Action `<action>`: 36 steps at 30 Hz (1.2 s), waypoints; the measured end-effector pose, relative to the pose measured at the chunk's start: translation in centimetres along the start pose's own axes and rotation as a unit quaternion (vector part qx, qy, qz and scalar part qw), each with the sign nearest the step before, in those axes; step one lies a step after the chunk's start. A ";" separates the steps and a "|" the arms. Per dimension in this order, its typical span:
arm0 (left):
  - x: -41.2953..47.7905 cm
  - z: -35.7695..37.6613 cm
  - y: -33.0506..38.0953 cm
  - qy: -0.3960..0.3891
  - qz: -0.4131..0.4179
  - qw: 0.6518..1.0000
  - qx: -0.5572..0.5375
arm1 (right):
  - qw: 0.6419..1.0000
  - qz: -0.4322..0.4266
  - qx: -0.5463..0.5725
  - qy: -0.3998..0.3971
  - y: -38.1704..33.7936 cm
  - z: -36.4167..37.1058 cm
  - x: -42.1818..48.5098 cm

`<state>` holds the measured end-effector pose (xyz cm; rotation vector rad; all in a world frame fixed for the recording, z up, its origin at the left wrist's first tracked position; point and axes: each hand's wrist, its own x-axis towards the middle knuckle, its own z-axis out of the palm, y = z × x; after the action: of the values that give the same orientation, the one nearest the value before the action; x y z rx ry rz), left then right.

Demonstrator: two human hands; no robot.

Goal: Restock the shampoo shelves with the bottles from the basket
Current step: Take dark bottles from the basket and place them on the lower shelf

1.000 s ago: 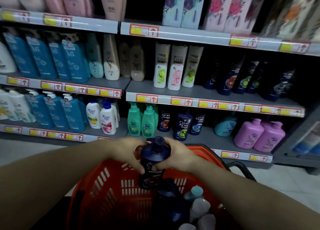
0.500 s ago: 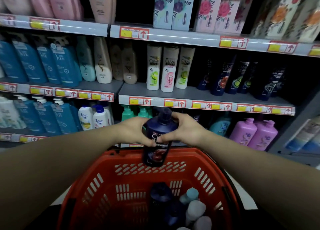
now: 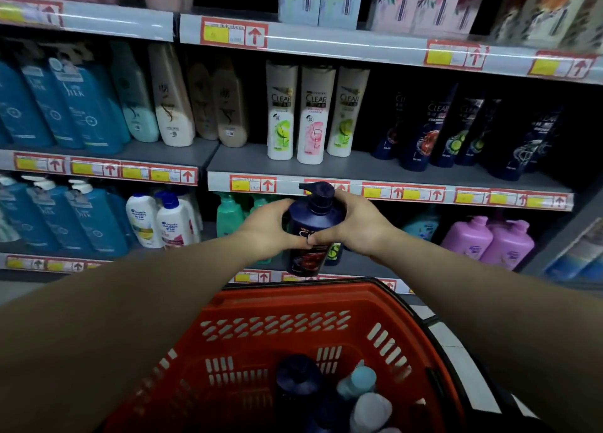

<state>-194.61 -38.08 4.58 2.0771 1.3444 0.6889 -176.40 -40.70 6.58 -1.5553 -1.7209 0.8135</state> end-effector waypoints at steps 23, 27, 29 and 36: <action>10.8 11.9 -14.2 0.090 -0.100 0.987 -0.093 | 0.997 0.008 -0.071 0.006 13.1 8.4 13.0; 11.2 12.9 -14.9 0.097 -0.110 0.982 -0.120 | 0.997 0.021 -0.076 0.007 14.1 9.2 14.2; 11.2 13.4 -14.9 0.094 -0.106 0.982 -0.127 | 0.997 0.031 -0.076 0.008 14.4 9.3 14.7; 11.6 13.5 -15.0 0.067 -0.112 0.982 -0.137 | 0.992 0.040 -0.115 -0.026 14.5 9.6 16.1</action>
<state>-190.66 -24.81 -14.10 1.6591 1.4396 0.8743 -176.83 -23.43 -9.62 -1.7810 -1.8531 0.7196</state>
